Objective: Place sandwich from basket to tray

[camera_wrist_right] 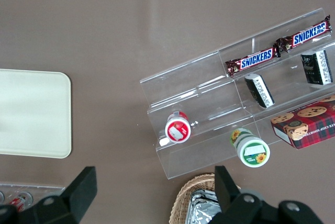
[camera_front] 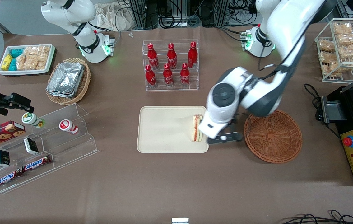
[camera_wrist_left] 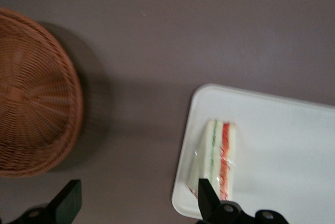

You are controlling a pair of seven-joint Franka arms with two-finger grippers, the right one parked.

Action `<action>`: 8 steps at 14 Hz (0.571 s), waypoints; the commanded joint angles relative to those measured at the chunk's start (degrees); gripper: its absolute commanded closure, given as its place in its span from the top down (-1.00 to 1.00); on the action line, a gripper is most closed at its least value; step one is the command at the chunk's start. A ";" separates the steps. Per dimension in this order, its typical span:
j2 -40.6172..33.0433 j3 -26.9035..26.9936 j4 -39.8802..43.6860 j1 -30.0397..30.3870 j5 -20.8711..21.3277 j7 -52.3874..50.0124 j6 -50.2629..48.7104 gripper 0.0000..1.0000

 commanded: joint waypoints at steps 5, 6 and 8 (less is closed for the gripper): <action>-12.95 -0.35 -6.12 13.87 -4.29 4.22 -6.34 1.00; -15.23 -0.44 -8.75 15.98 -5.78 6.50 -5.73 1.00; -20.24 -0.35 -12.45 21.95 -12.43 14.39 -5.29 1.00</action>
